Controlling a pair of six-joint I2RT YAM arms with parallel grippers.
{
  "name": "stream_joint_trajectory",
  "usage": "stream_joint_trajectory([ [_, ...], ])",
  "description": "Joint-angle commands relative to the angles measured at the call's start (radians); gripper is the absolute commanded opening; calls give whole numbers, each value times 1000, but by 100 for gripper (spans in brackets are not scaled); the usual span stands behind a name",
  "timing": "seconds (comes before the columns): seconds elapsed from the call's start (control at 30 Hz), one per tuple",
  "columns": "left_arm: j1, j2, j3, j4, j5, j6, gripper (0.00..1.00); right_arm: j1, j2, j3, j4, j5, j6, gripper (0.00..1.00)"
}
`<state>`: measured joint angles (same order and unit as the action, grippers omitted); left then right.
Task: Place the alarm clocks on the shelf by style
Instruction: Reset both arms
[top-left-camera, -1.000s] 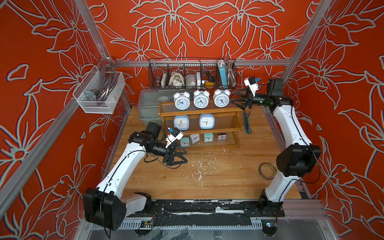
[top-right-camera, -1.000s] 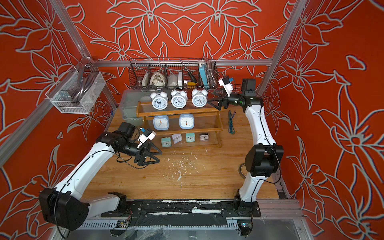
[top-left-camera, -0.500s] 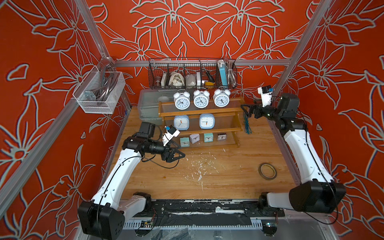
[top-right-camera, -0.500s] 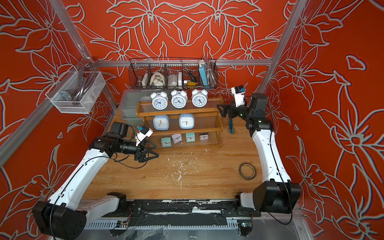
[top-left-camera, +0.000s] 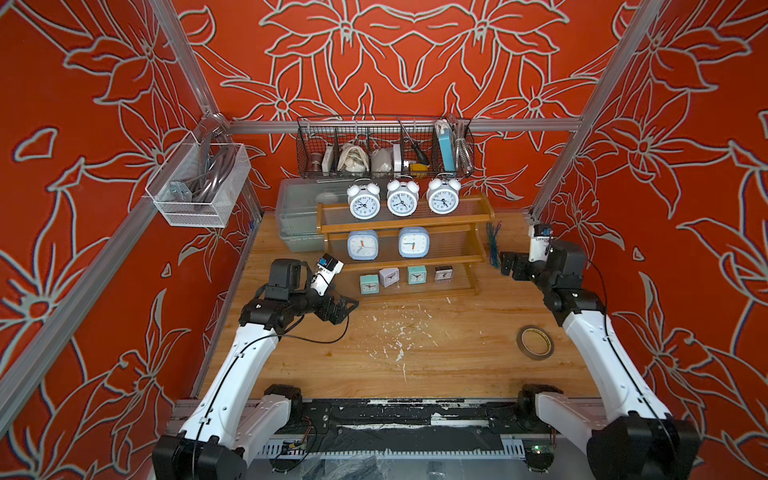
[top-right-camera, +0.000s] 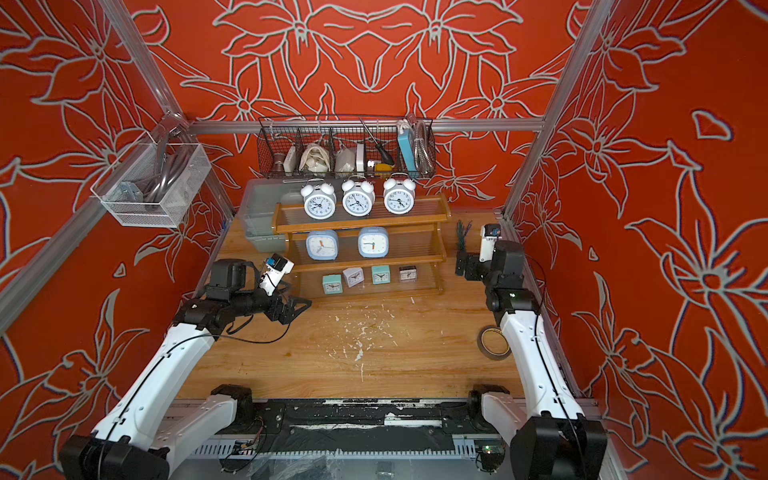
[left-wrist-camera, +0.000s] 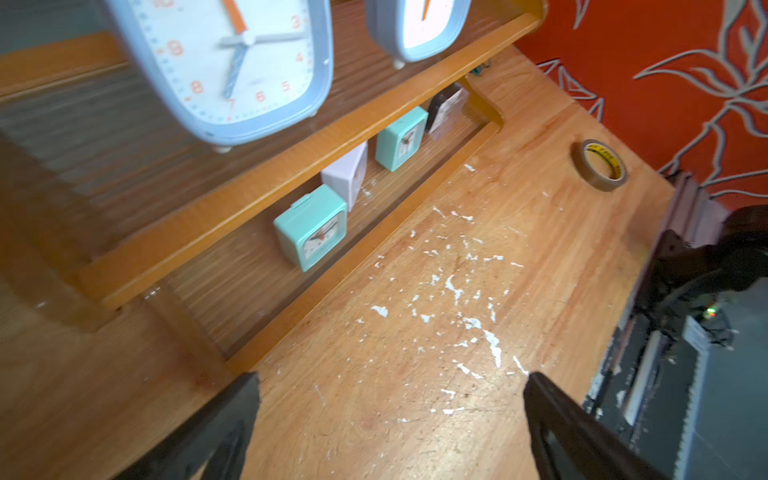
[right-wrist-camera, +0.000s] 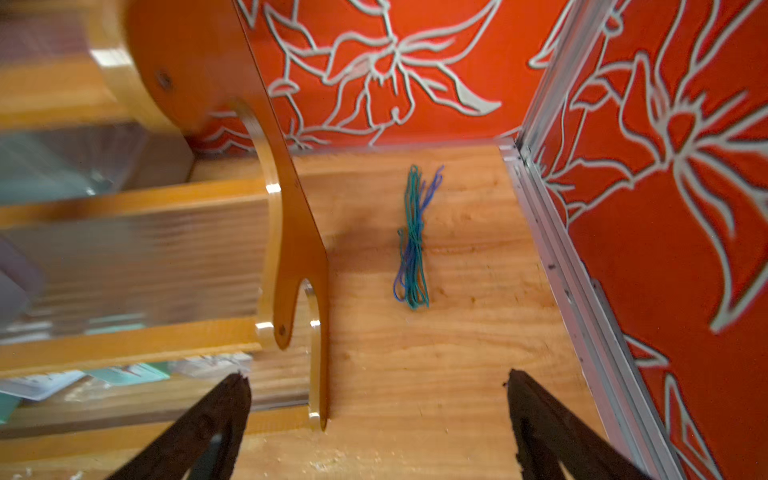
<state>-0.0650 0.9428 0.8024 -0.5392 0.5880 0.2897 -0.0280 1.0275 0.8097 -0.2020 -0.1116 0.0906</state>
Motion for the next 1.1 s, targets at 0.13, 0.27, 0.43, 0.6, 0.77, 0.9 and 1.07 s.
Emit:
stream_joint_trajectory([
  [0.13,16,-38,-124,202,-171,-25,99,-4,23,-176,221,112,-21,100],
  [0.27,29,-39,-199,295,-253,-24,99,-4,84,-226,302,135,-31,100],
  [0.43,69,-31,-289,450,-283,-64,99,-5,164,-273,450,145,-47,100],
  [0.6,83,-11,-361,610,-299,-94,99,-4,256,-306,594,137,-39,100],
  [0.77,84,17,-430,792,-322,-123,99,-4,343,-335,690,111,-48,100],
  [0.9,84,39,-502,960,-331,-153,99,-3,361,-358,755,77,-69,100],
  [1.07,84,126,-593,1195,-341,-171,99,0,362,-371,779,57,-82,100],
])
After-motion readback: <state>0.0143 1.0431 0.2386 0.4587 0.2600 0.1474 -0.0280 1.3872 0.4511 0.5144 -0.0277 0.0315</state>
